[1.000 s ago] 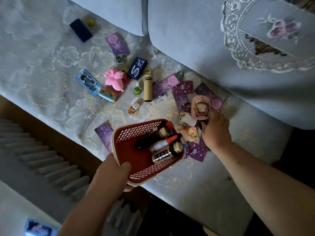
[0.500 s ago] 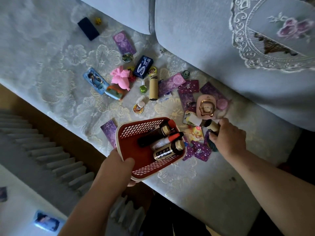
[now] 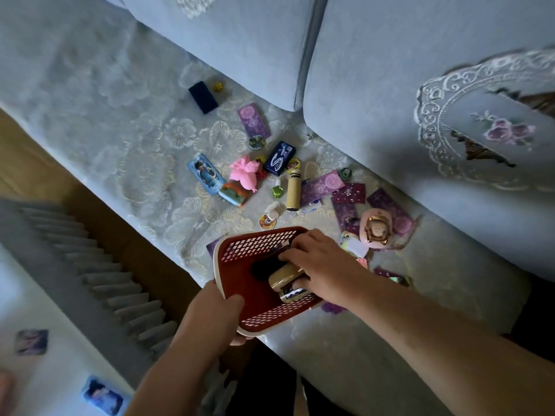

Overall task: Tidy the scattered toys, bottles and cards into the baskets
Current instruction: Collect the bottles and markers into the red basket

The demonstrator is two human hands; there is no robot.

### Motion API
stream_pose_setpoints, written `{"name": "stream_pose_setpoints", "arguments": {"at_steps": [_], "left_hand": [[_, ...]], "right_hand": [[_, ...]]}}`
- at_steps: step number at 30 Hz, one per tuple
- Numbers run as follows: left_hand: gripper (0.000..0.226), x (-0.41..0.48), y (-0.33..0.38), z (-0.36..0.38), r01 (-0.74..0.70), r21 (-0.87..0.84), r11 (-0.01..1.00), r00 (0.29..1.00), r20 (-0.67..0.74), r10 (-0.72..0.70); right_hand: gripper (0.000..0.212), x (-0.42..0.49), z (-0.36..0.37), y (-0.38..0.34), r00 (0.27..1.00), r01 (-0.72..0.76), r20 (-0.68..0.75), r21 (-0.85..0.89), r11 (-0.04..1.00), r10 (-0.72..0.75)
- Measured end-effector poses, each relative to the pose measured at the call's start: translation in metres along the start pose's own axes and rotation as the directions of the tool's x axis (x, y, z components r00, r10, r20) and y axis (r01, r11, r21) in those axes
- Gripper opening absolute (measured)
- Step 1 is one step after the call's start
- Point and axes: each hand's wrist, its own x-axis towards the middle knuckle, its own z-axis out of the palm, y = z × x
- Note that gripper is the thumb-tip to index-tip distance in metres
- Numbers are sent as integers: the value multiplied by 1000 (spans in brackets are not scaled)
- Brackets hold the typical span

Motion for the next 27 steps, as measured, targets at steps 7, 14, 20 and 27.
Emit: {"name": "stream_pose_setpoints", "arguments": {"at_steps": [7, 14, 20, 27], "left_hand": [[28, 28, -1, -36, 56, -90, 994, 998, -12, -57], [25, 80, 0, -96, 39, -82, 996, 999, -10, -40], [22, 118, -3, -146, 38, -90, 995, 996, -72, -44], [22, 156, -5, -182, 61, -120, 991, 990, -122, -76]], "right_hand": [[24, 47, -10, 14, 859, -447, -104, 323, 834, 501], [29, 133, 16, 48, 634, -749, 50, 286, 597, 772], [47, 179, 60, 83, 440, -863, 84, 315, 395, 894], [83, 195, 56, 70, 425, -847, 80, 386, 365, 902]]}}
